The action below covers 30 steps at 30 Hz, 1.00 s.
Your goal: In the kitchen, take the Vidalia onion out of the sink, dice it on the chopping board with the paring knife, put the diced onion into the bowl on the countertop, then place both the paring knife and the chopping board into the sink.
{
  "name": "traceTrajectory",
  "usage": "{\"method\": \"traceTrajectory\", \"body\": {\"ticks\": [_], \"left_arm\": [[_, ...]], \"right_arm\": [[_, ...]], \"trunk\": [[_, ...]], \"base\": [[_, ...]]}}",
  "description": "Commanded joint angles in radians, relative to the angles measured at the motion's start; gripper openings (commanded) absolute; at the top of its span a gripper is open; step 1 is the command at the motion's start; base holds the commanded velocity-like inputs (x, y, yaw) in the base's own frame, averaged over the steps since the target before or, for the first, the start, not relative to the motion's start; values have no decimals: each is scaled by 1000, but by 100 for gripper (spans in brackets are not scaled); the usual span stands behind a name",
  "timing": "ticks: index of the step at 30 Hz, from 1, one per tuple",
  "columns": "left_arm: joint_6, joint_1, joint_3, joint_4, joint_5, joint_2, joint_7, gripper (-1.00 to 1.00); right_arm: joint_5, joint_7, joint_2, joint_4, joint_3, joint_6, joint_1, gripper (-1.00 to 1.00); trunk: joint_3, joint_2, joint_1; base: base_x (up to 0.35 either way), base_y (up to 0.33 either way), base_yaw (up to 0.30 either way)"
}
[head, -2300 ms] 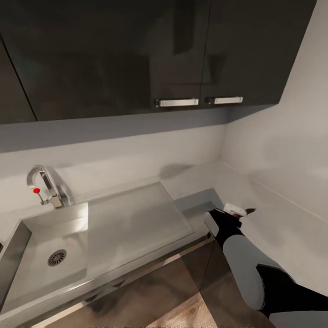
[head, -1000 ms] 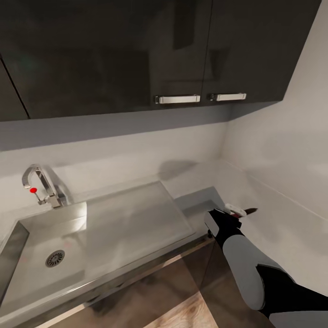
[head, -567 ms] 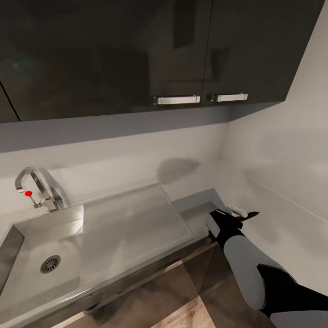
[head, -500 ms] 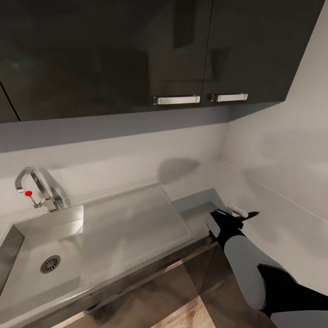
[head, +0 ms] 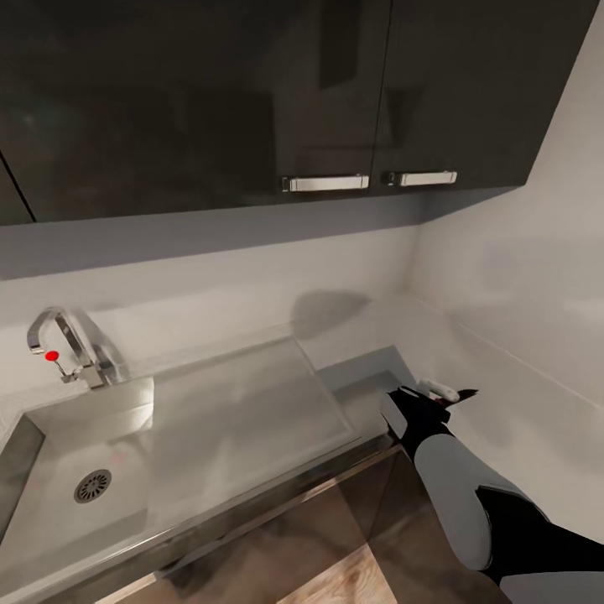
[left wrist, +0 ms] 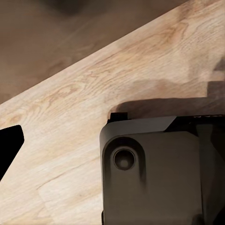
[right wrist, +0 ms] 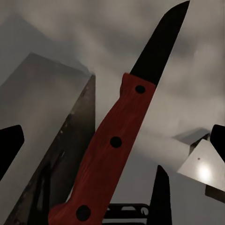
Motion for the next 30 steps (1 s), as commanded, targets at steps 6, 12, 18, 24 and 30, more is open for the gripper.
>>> {"method": "traceTrajectory", "body": {"ticks": [6,12,18,24,30], "left_arm": [[-7,-2,-8,4,7,-1,3,100],[-7,-2,-8,4,7,-1,3,100],[-7,-2,-8,4,7,-1,3,100],[-7,-2,-8,4,7,-1,3,100],[-7,-2,-8,4,7,-1,3,100]], "right_arm": [[-4,-4,0,10,2,8,0,100],[-5,-4,0,13,2,-4,0,100],[-5,-4,0,21,2,-17,1,100],[-5,-4,0,29,2,-20,1,100],[-5,-4,0,33,2,-19,1,100]], "trunk": [[-8,-2,0],[-17,-2,0],[-21,-2,0],[-21,-2,0],[-21,-2,0]], "base": [[0,0,0],[0,0,0],[0,0,0],[0,0,0],[0,0,0]]}}
